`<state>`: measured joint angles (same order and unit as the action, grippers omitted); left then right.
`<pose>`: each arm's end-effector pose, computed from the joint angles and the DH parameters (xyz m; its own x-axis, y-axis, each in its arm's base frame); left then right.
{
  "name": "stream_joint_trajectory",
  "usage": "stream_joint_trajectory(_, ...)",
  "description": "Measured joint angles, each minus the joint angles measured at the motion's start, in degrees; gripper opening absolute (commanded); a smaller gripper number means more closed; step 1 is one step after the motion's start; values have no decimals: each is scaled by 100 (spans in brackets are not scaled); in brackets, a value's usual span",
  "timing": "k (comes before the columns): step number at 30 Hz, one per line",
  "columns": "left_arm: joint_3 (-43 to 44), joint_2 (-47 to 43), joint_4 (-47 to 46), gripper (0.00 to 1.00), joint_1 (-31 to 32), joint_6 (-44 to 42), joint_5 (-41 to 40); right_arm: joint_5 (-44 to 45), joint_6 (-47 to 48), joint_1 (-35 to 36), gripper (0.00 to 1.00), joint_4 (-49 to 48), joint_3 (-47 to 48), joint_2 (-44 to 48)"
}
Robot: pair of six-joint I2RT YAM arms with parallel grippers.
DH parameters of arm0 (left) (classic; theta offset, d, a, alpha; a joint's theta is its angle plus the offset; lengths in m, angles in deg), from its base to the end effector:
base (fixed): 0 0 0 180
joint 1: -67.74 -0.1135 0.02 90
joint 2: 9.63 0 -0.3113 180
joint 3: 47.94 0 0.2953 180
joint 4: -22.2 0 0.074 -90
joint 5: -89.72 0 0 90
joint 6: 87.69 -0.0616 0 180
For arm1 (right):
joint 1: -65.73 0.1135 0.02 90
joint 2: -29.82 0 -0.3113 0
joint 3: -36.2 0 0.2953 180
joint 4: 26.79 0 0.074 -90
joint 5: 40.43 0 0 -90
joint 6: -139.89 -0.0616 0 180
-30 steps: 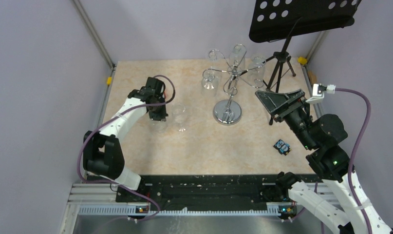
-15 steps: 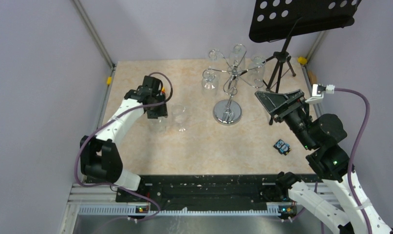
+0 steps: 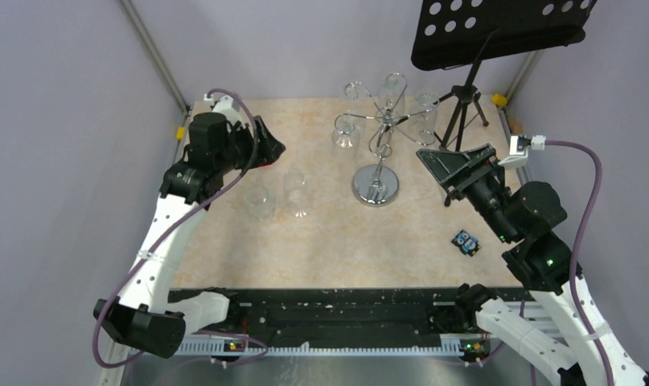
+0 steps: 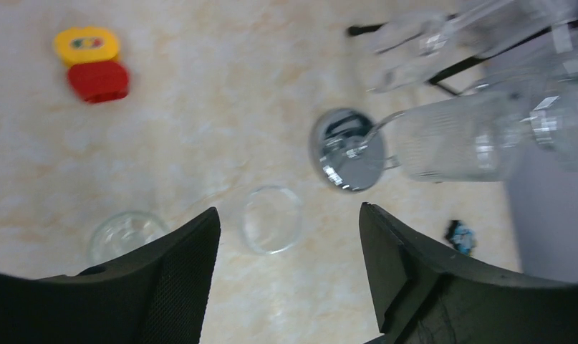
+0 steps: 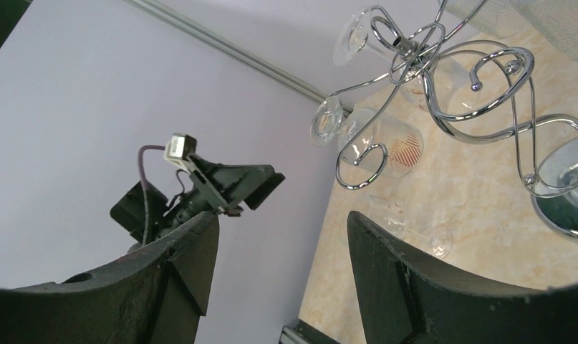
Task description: Take the wine glass off the wine glass rack
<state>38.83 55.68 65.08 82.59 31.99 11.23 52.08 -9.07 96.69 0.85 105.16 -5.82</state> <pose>0.2770 -0.0862 0.4553 -0.5199 -0.3641 -0.7727 0.1994 0.8279 -0.5243 0.1289 0.0742 0.4705 -0.3646 0.7795 -0.5094 -0.3185 0.4097 0.8548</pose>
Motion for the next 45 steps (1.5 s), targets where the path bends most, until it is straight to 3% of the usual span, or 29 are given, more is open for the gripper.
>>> stream_joint_trajectory(6, -566, -179, -1967, 63, 68, 1436, 872, -26, -26, 0, 54, 2, 2, -17)
stream_joint_trajectory(12, -522, 264, -2835, 58, 505, 2140, 1016, -125, -94, 0, 52, 4, 15, -208)
stream_joint_trajectory(19, -345, 785, -3075, 53, 1180, 2350, 955, -164, -129, 0, 52, 4, 15, -240)
stream_joint_trajectory(25, -221, 911, -3075, 41, 1368, 2420, 785, -173, -155, 0, 52, 2, 15, -212)
stream_joint_trajectory(45, -13, 1207, -2999, 44, 1445, 2424, 562, -162, -212, 0, 51, 42, 15, -103)
